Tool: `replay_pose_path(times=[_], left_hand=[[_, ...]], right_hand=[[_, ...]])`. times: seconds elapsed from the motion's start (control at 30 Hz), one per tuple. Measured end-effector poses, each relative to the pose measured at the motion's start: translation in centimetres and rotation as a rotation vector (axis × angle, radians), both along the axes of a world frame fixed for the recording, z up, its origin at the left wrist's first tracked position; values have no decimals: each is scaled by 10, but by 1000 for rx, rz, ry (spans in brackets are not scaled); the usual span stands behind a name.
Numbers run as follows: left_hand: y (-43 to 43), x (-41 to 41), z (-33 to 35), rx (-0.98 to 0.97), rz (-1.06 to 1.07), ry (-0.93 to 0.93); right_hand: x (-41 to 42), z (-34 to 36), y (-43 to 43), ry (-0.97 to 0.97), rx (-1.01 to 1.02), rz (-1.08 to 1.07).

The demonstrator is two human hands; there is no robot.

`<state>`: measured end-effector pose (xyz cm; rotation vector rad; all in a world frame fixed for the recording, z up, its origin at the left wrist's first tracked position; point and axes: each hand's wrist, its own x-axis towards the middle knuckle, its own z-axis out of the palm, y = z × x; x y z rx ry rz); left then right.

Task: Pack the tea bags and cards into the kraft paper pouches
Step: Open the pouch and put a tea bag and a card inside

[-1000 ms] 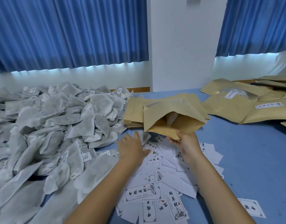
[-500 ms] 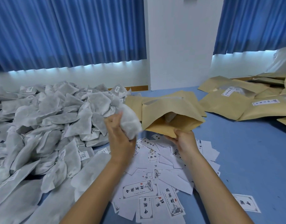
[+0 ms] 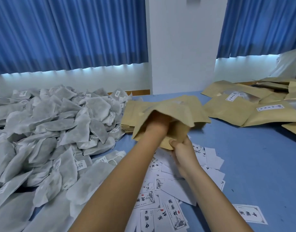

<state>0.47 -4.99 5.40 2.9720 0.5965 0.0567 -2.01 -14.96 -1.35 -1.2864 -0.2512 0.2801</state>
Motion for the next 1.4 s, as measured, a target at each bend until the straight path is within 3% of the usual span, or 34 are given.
replay_pose_path(times=[0.07,0.13,0.23,0.3,0.37,0.43,0.53,0.67,0.87,1.1,1.17,1.27,1.33,1.4], left_hand=[[6,-2,2,-39,4,32],[-4,-13,4,-48,-69,10],[-30,-48,5,136,-351,-226],[-37,-80,-3,143,-498,-299],[-34,-108,-17,139,-354,-220],[-23,-118,-34,192,-65,61],[-6,-112,-58,67,176,351],[9,-101,-59,64,169,347],[-5,-122,-29,170,122,15],[-49,-112,-4,361,-286,-599],[-44,-95,-7,386,-304,-628],[-39,-73,-17,451,-300,-512],[-36,-59,-24,394,-272,-533],[-33,-52,-27,218,-220,-629]], right_hand=[[3,0,-1,-32,-39,20],[9,3,-4,66,-6,7],[20,3,-11,124,61,-34],[25,3,-14,117,34,-59],[26,1,-13,154,27,-60],[26,1,-9,201,38,-55],[24,0,-8,213,47,-49],[22,0,-9,218,41,-44],[20,2,-7,243,63,-20],[15,1,-9,115,24,33],[15,3,-8,142,-16,19],[17,2,-7,174,-47,31],[17,3,-7,172,-26,60],[17,4,-7,180,-17,72]])
